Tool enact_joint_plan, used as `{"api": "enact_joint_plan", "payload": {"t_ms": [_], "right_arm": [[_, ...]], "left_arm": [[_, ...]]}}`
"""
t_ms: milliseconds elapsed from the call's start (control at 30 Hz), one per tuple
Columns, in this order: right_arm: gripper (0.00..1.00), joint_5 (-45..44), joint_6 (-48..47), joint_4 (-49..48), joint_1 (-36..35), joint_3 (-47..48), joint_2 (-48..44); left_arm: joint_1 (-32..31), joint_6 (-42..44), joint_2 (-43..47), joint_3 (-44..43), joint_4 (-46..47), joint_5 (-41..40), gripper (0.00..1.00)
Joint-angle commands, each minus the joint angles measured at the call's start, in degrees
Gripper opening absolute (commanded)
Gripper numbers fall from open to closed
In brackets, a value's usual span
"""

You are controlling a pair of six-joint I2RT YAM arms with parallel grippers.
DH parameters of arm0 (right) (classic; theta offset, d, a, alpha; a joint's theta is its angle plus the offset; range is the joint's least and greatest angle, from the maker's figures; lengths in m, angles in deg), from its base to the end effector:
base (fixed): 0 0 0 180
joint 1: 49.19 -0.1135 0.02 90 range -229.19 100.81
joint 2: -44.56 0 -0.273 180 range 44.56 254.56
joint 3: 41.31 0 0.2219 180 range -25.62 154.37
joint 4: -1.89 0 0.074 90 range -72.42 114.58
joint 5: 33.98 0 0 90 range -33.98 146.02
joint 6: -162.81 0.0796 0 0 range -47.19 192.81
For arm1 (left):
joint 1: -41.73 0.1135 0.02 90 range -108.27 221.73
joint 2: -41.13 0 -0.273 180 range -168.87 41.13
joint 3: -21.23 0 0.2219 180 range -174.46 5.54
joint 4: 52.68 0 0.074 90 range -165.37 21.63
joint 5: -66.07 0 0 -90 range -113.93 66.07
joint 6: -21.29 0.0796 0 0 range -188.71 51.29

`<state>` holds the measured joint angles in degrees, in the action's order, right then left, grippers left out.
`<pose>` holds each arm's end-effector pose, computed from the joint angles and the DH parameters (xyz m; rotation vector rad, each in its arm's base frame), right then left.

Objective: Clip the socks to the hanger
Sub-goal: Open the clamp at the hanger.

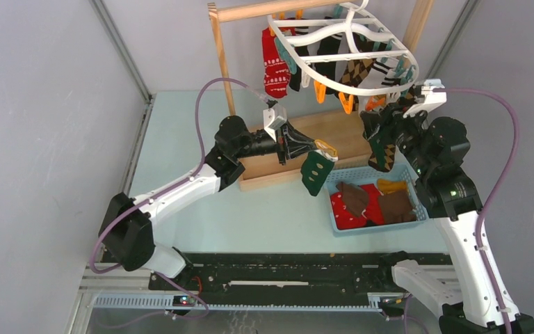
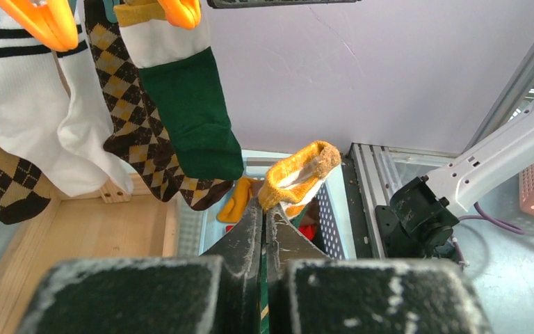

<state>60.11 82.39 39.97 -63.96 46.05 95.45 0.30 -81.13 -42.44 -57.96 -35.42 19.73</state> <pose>0.1722 0.0513 0.4529 -0.1288 1.6072 0.3867 0.2178 -0.2655 0.3972 1.0127 1.1574 -1.2714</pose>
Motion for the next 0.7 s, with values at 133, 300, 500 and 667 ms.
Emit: {"api": "enact_joint_plan", "payload": {"t_ms": [133, 300, 500, 667], "right_arm": [[0.65, -4.06, 1.66, -7.01, -1.14, 1.41, 1.37], [0.64, -6.31, 2.07, -9.13, -1.14, 1.51, 2.28], [0.60, -7.83, 3.25, -11.06, -1.15, 1.41, 3.23], [0.56, -8.90, 3.85, -12.95, -1.14, 1.36, 3.92]], "left_arm": [[0.22, 1.70, 2.80, 0.97, 0.14, -0.85, 0.00], [0.17, 1.88, 2.72, 0.77, -0.33, -0.94, 0.00], [0.06, 1.88, 2.80, 0.49, -0.49, -1.12, 0.00], [-0.14, 2.12, 2.75, 0.14, -1.08, -1.23, 0.00]]}}
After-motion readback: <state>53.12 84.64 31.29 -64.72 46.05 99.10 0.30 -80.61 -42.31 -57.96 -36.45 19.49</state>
